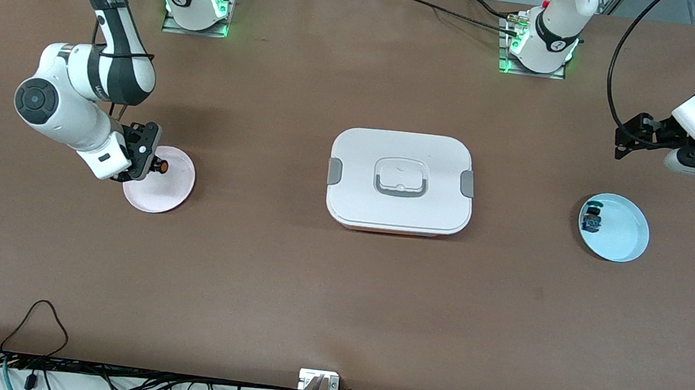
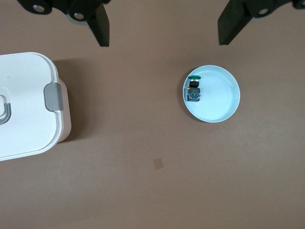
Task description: Transfer orange switch to right arm and place
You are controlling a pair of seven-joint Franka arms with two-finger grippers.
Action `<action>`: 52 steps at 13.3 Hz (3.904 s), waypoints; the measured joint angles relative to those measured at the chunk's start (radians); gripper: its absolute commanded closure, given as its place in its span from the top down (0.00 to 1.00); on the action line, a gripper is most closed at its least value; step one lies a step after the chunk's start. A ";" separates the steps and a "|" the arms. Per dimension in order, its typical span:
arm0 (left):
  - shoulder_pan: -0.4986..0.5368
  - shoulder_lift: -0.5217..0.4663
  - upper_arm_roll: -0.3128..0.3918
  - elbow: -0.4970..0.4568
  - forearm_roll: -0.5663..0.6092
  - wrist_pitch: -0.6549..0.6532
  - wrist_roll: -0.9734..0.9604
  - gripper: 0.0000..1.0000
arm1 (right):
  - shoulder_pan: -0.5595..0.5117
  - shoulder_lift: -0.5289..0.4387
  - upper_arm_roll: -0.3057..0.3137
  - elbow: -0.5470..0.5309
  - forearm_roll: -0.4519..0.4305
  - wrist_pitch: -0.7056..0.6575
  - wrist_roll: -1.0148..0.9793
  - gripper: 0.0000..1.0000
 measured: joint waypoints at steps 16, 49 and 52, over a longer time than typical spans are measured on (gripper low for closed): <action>-0.018 -0.001 0.022 -0.001 -0.002 -0.031 -0.045 1.00 | 0.001 0.122 -0.007 -0.020 -0.099 0.188 -0.034 1.00; -0.018 -0.001 0.023 -0.001 -0.002 -0.032 -0.045 1.00 | 0.004 -0.151 -0.052 0.592 0.060 -0.808 1.367 1.00; -0.018 -0.001 0.023 -0.001 -0.002 -0.032 -0.045 1.00 | -0.016 -0.154 -0.101 0.608 -0.029 -0.753 1.366 1.00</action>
